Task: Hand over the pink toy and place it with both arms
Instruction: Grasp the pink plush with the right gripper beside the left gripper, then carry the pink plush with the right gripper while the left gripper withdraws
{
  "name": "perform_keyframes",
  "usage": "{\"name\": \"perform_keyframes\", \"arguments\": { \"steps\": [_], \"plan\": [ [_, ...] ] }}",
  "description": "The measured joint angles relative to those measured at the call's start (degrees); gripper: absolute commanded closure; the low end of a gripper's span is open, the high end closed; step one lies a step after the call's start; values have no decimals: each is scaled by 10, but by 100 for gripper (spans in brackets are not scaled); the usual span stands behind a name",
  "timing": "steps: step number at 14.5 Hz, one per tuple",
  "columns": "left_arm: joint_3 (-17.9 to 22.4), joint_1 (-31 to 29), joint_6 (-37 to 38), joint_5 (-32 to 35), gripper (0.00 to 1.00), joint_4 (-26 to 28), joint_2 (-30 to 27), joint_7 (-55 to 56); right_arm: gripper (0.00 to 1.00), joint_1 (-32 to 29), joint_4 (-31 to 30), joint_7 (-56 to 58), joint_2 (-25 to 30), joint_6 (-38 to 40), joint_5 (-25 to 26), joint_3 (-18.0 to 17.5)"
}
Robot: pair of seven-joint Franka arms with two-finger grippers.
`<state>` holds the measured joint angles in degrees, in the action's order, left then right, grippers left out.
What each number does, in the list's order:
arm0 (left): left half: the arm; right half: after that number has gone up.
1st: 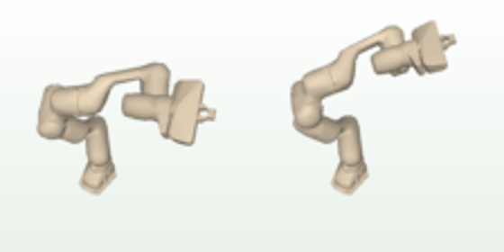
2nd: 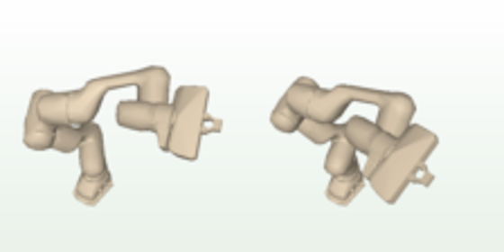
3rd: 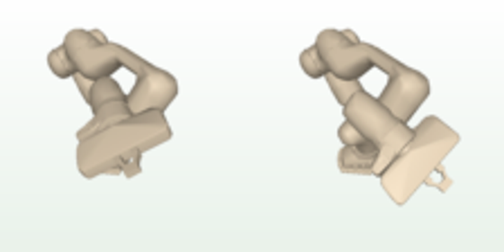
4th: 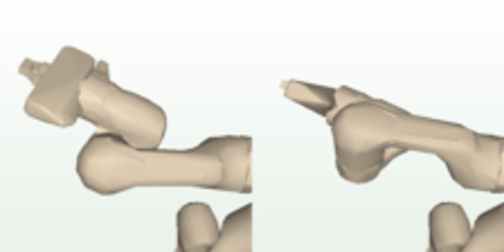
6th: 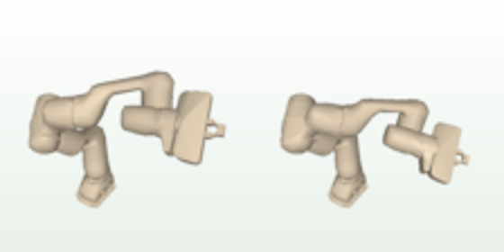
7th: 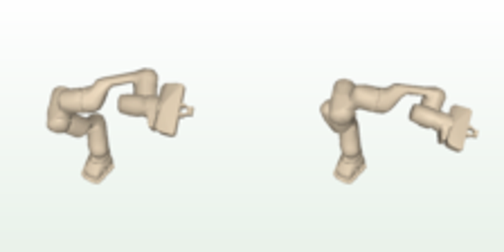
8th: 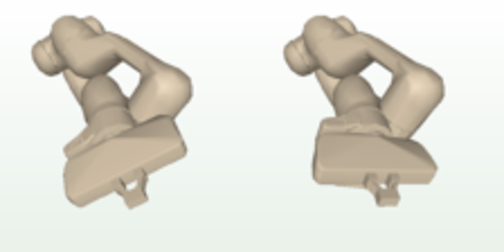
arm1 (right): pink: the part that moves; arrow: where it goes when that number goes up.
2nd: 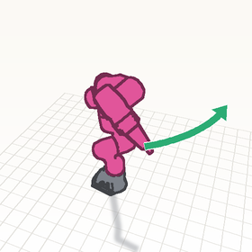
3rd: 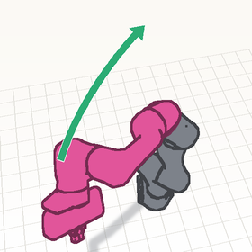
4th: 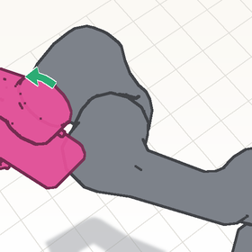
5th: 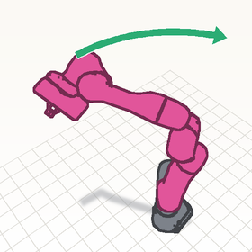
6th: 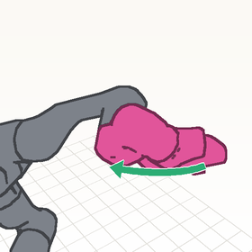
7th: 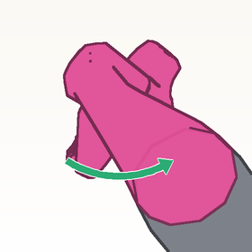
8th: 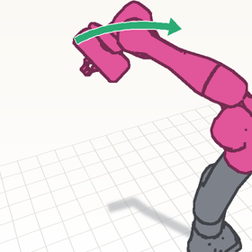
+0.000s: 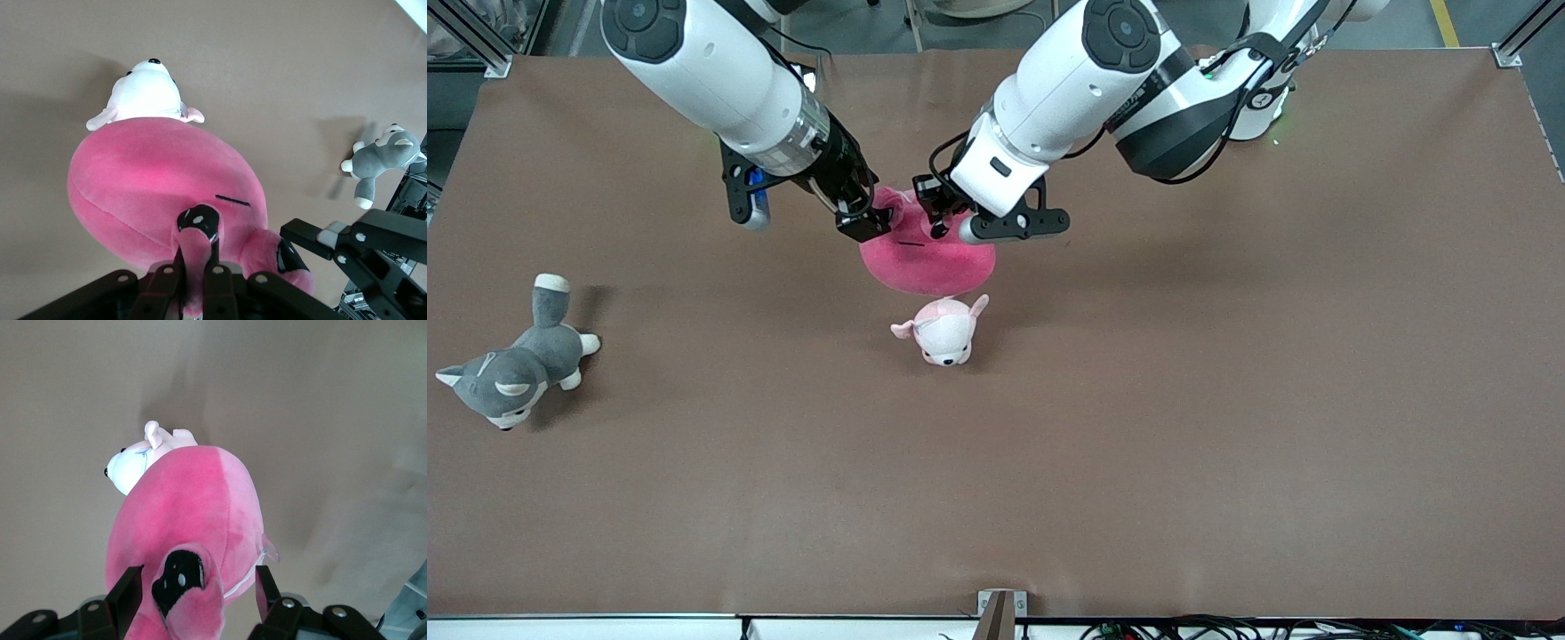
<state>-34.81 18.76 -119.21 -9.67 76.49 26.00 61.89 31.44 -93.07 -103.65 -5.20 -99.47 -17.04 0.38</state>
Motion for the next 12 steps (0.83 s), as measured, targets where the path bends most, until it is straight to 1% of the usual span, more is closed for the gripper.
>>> {"name": "perform_keyframes", "arguments": {
  "steps": [1,2,5,8,9,10,12],
  "plan": [
    [0,0,0,0,97,0,0,0,85,0,-1,0,0,0,0,0],
    [0,0,0,1,97,0,1,0,96,0,-1,0,0,-1,0,0],
    [0,0,0,4,96,0,1,0,100,0,-1,0,0,-9,0,0],
    [0,0,0,6,96,0,1,0,100,0,-1,0,0,-16,0,0],
    [0,0,0,7,95,0,1,0,100,0,-1,0,0,-18,0,1],
    [0,0,0,7,81,0,1,0,100,0,-1,0,0,-19,0,2],
    [0,0,0,7,1,0,1,0,100,0,-1,0,0,-20,0,5]
  ]
}}
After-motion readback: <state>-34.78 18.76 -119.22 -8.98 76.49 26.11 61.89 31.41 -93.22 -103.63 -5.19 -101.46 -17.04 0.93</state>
